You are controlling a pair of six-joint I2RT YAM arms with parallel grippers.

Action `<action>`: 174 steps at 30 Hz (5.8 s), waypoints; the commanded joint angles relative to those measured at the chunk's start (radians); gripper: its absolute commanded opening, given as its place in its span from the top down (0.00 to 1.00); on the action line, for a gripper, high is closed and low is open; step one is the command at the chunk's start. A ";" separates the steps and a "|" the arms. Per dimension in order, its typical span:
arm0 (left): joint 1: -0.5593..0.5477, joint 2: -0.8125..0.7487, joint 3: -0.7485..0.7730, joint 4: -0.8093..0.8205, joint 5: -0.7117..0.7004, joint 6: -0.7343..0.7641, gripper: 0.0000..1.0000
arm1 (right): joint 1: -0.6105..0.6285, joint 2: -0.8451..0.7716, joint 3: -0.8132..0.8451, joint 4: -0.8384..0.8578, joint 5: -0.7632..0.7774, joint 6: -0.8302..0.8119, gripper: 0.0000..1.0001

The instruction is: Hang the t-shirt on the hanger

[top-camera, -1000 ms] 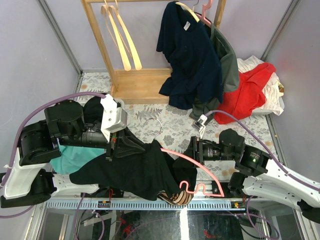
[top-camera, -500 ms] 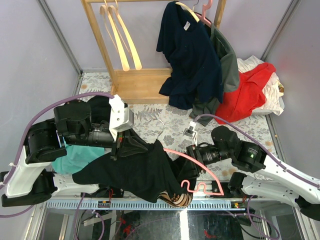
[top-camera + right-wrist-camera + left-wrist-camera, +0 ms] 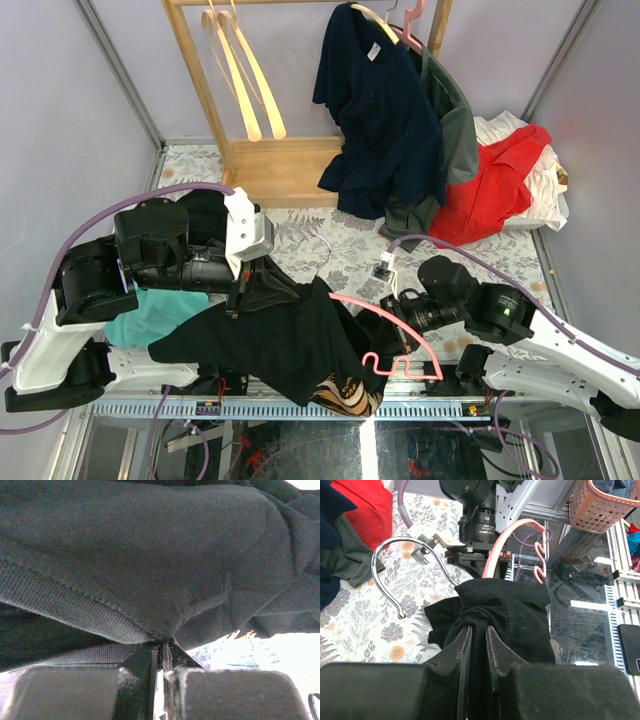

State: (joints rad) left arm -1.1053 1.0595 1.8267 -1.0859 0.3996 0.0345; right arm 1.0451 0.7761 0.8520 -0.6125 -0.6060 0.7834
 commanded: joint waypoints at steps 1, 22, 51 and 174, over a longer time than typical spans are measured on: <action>0.000 -0.010 0.015 0.090 -0.023 -0.017 1.00 | -0.005 -0.046 0.093 -0.142 0.107 -0.030 1.00; 0.000 -0.096 -0.118 0.137 -0.439 -0.010 1.00 | -0.005 -0.233 0.276 -0.508 0.642 0.078 1.00; 0.000 -0.244 -0.374 0.521 -0.574 0.030 1.00 | -0.005 -0.269 0.179 -0.323 0.489 0.133 1.00; -0.238 -0.143 -0.892 1.338 -1.389 0.655 1.00 | 1.040 -0.363 0.448 -0.836 1.887 0.667 1.00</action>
State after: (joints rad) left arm -1.3682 0.9600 0.9268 0.0139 -0.7673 0.5713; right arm 1.6871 0.4282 1.2930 -1.3705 1.1095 1.3899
